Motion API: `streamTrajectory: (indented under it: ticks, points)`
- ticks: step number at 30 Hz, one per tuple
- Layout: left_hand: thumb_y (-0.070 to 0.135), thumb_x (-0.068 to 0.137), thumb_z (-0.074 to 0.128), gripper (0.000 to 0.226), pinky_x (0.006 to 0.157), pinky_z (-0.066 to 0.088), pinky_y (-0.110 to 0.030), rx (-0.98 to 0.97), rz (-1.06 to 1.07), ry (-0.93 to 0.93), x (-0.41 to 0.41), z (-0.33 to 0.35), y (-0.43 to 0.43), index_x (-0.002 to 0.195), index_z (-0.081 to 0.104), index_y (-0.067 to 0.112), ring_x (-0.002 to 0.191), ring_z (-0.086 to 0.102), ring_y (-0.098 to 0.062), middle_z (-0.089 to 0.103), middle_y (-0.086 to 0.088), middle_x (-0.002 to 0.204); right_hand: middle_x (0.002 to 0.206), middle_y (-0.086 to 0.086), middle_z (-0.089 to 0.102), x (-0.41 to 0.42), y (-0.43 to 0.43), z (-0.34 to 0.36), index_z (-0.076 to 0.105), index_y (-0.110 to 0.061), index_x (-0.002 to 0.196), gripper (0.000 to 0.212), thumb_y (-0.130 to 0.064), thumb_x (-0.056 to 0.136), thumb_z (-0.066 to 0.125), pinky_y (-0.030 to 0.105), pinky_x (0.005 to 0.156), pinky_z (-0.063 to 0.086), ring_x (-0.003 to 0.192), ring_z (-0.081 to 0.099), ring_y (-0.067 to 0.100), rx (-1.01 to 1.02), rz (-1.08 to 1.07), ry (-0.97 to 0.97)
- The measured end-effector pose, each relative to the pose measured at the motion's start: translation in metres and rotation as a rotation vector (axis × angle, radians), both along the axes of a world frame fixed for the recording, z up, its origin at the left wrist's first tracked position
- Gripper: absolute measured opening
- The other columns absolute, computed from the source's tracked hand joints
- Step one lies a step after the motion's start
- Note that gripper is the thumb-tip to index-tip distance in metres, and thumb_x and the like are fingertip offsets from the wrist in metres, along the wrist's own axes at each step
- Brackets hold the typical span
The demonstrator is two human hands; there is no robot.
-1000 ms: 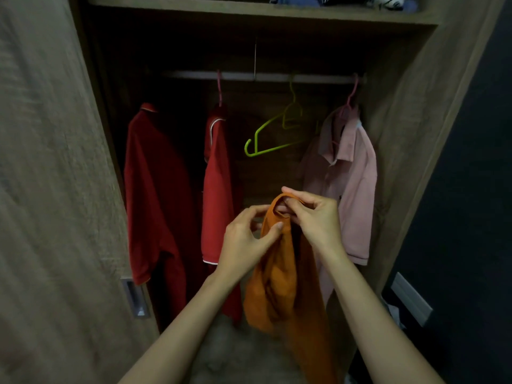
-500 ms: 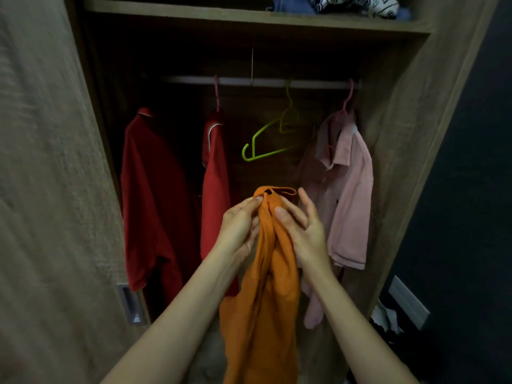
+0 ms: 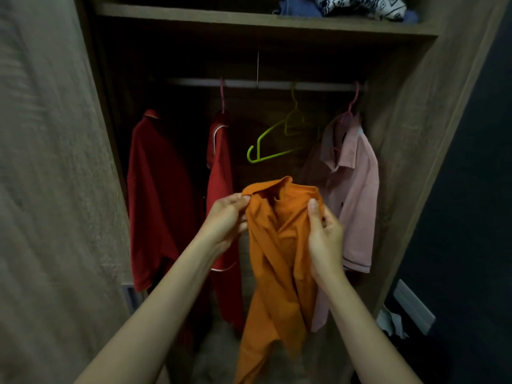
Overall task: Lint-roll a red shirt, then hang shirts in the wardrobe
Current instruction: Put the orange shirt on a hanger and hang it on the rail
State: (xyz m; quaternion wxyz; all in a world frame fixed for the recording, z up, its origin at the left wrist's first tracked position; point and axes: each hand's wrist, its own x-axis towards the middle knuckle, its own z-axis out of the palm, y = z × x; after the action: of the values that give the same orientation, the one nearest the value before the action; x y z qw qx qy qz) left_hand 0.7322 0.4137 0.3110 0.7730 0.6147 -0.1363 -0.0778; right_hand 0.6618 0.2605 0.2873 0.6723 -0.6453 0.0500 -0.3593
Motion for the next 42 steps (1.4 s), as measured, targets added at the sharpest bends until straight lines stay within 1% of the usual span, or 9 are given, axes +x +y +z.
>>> streamTrajectory:
  ticks: [8, 14, 20, 26, 30, 32, 34, 37, 42]
  points:
    - [0.038, 0.085, 0.072, 0.02, 0.08, 0.049, -0.027, 0.468, 0.162, -0.471, 0.021, -0.002, 0.035, 0.095, 0.061, 0.023, 0.082, 0.061, -0.005, 0.064, 0.011, 0.091, 0.063, -0.004, 0.052, 0.009, -0.027, 0.012, 0.058, -0.026, 0.078, 0.028, -0.043, 0.096, 0.046, 0.036, 0.069, 0.05, 0.066, 0.055, 0.02, 0.047, -0.134, -0.006]
    - [-0.014, 0.075, 0.053, 0.082, 0.078, 0.045, -0.017, 0.597, 0.102, -0.781, 0.022, -0.003, 0.063, 0.136, 0.05, 0.041, 0.089, 0.053, -0.001, 0.053, 0.005, 0.106, 0.054, -0.005, 0.041, 0.012, -0.034, 0.018, 0.048, -0.025, 0.065, 0.036, -0.042, 0.096, 0.046, 0.03, 0.056, 0.041, 0.052, 0.044, 0.014, 0.043, -0.182, -0.019]
    - [-0.022, 0.074, 0.042, 0.076, 0.108, 0.041, -0.034, 0.726, -0.022, -0.831, 0.015, -0.003, 0.083, 0.105, 0.076, 0.038, 0.12, 0.05, -0.009, 0.058, 0.011, 0.133, 0.054, -0.004, 0.041, 0.013, -0.038, 0.017, 0.046, -0.023, 0.064, 0.037, -0.04, 0.097, 0.045, 0.028, 0.052, 0.038, 0.05, 0.042, 0.014, 0.018, -0.188, -0.035]
    - [0.002, 0.089, 0.056, 0.069, 0.109, 0.038, -0.037, 1.149, 0.256, -0.757, 0.008, 0.006, 0.088, 0.146, 0.04, 0.037, 0.144, 0.03, -0.026, 0.014, -0.004, 0.164, 0.071, 0.01, 0.052, 0.015, -0.035, 0.011, 0.056, 0.006, 0.096, 0.049, -0.043, 0.095, 0.048, 0.04, 0.072, 0.049, 0.071, 0.054, 0.025, 0.05, -0.104, -0.055]
    - [-0.011, 0.091, 0.048, 0.084, 0.103, 0.033, -0.006, 0.751, -0.092, -0.539, -0.005, 0.017, 0.092, 0.141, 0.018, 0.049, 0.134, 0.032, 0.011, 0.013, 0.015, 0.16, 0.071, 0.006, 0.057, 0.016, -0.034, 0.012, 0.062, -0.019, 0.08, 0.031, -0.043, 0.094, 0.049, 0.041, 0.075, 0.051, 0.075, 0.059, 0.029, 0.043, -0.08, -0.028]
    - [-0.017, 0.087, 0.046, 0.087, 0.07, 0.051, -0.013, 0.476, -0.194, -0.398, -0.007, 0.022, 0.088, 0.143, 0.024, 0.047, 0.085, 0.062, 0.004, 0.029, 0.02, 0.151, 0.077, 0.007, 0.063, 0.019, -0.033, 0.01, 0.062, -0.025, 0.08, 0.026, -0.043, 0.094, 0.049, 0.039, 0.077, 0.054, 0.08, 0.064, 0.028, 0.025, -0.058, 0.012]
    - [-0.016, 0.078, 0.045, 0.089, 0.045, 0.041, -0.017, 0.207, -0.232, -0.249, -0.008, 0.023, 0.081, 0.147, 0.033, 0.039, 0.05, 0.049, -0.004, 0.057, 0.014, 0.128, 0.081, 0.009, 0.066, 0.022, -0.03, 0.009, 0.063, -0.024, 0.083, 0.024, -0.041, 0.095, 0.05, 0.035, 0.074, 0.057, 0.079, 0.067, 0.023, 0.011, 0.002, 0.06]
    - [-0.023, 0.08, 0.027, 0.084, 0.038, 0.041, -0.015, -0.112, -0.259, -0.046, -0.014, 0.029, 0.068, 0.15, 0.036, 0.023, 0.039, 0.047, -0.004, 0.069, 0.0, 0.091, 0.087, 0.002, 0.071, 0.033, -0.023, 0.007, 0.067, -0.025, 0.09, 0.019, -0.035, 0.095, 0.052, 0.018, 0.064, 0.054, 0.074, 0.068, 0.005, -0.011, 0.121, 0.121]
    - [-0.026, 0.083, 0.017, 0.083, 0.035, 0.044, -0.015, -0.244, -0.307, 0.001, -0.02, 0.053, 0.057, 0.148, 0.034, 0.022, 0.04, 0.06, -0.009, 0.057, -0.014, 0.116, 0.12, 0.002, 0.065, 0.084, -0.008, 0.035, 0.057, -0.021, 0.123, 0.03, -0.033, 0.097, 0.048, 0.024, 0.081, 0.049, 0.104, 0.063, 0.011, -0.09, 0.212, 0.067]
